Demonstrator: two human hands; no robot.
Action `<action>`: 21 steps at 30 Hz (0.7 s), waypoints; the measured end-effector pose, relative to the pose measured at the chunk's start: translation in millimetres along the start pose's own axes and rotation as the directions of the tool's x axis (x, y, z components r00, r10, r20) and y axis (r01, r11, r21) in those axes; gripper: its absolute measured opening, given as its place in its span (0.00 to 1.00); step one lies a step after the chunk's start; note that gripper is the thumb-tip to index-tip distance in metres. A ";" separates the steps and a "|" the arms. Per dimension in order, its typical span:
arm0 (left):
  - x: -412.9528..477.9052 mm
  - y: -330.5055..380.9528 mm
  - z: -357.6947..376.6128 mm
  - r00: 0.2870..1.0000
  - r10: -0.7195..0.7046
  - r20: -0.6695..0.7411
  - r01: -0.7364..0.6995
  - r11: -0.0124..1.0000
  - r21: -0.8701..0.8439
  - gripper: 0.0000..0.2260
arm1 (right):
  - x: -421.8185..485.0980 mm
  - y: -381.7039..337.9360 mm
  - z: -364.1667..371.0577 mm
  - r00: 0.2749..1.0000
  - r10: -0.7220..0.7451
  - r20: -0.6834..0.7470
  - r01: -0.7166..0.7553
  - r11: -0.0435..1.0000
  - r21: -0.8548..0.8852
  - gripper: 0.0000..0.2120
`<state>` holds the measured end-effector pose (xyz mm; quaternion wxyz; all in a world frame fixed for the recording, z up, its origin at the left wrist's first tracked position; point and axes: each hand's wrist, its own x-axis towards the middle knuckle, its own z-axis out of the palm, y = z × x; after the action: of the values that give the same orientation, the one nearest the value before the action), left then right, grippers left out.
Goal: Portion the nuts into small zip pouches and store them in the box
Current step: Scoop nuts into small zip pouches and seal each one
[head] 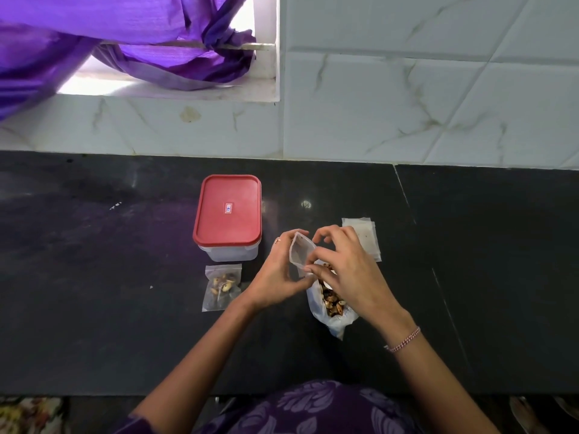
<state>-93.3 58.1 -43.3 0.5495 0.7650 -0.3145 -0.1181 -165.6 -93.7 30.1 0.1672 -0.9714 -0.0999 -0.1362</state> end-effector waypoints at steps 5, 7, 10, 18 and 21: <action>-5.2 2.4 4.6 0.998 -0.003 -0.062 -0.001 0.999 -0.051 0.29 | -4.8 -4.0 8.5 0.999 0.033 -0.026 -0.029 0.992 0.120 0.09; -7.8 0.5 4.1 0.998 -0.006 -0.067 0.004 1.000 -0.023 0.25 | -8.7 -1.9 7.5 0.989 0.145 0.003 -0.135 0.918 0.372 0.12; -12.3 -3.5 3.6 0.998 -0.023 -0.059 0.027 0.998 0.053 0.26 | -19.2 9.2 8.8 0.949 0.315 0.019 -0.274 0.793 0.544 0.14; -20.2 -10.5 7.4 0.999 -0.044 -0.028 0.045 0.998 0.033 0.26 | -60.4 40.5 43.9 0.766 0.603 0.222 -0.619 0.785 0.002 0.16; -19.7 -12.8 8.5 0.998 -0.057 0.008 0.056 0.998 0.018 0.26 | -66.3 41.1 51.7 0.718 0.653 0.239 -0.654 0.751 -0.091 0.16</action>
<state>-108.5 66.1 -61.5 0.5378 0.7778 -0.2962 -0.1341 -206.4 -123.4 -48.8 0.1902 -0.9531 0.2282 0.0582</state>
